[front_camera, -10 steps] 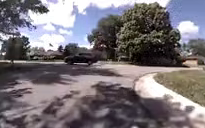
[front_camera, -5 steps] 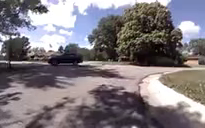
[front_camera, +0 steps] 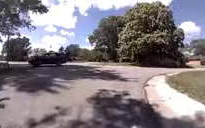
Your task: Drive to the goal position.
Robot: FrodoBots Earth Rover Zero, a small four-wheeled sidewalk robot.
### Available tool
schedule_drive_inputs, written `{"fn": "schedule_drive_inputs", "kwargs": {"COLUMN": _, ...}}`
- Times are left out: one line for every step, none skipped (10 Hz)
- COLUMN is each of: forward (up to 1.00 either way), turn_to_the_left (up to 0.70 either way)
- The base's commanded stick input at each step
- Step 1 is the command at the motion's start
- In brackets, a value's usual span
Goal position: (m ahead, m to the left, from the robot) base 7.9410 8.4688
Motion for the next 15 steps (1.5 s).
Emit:
{"fn": "schedule_drive_inputs", "kwargs": {"forward": 0.70, "turn_to_the_left": 0.00}}
{"fn": "schedule_drive_inputs", "kwargs": {"forward": 0.70, "turn_to_the_left": 0.00}}
{"fn": "schedule_drive_inputs", "kwargs": {"forward": 0.70, "turn_to_the_left": 0.00}}
{"fn": "schedule_drive_inputs", "kwargs": {"forward": 0.70, "turn_to_the_left": 0.00}}
{"fn": "schedule_drive_inputs", "kwargs": {"forward": 0.70, "turn_to_the_left": 0.00}}
{"fn": "schedule_drive_inputs", "kwargs": {"forward": 0.70, "turn_to_the_left": 0.00}}
{"fn": "schedule_drive_inputs", "kwargs": {"forward": 0.70, "turn_to_the_left": 0.00}}
{"fn": "schedule_drive_inputs", "kwargs": {"forward": 0.70, "turn_to_the_left": 0.00}}
{"fn": "schedule_drive_inputs", "kwargs": {"forward": 0.70, "turn_to_the_left": 0.00}}
{"fn": "schedule_drive_inputs", "kwargs": {"forward": 0.70, "turn_to_the_left": 0.00}}
{"fn": "schedule_drive_inputs", "kwargs": {"forward": 0.70, "turn_to_the_left": 0.00}}
{"fn": "schedule_drive_inputs", "kwargs": {"forward": 0.70, "turn_to_the_left": 0.00}}
{"fn": "schedule_drive_inputs", "kwargs": {"forward": 0.70, "turn_to_the_left": 0.00}}
{"fn": "schedule_drive_inputs", "kwargs": {"forward": 0.70, "turn_to_the_left": 0.00}}
{"fn": "schedule_drive_inputs", "kwargs": {"forward": 0.70, "turn_to_the_left": 0.00}}
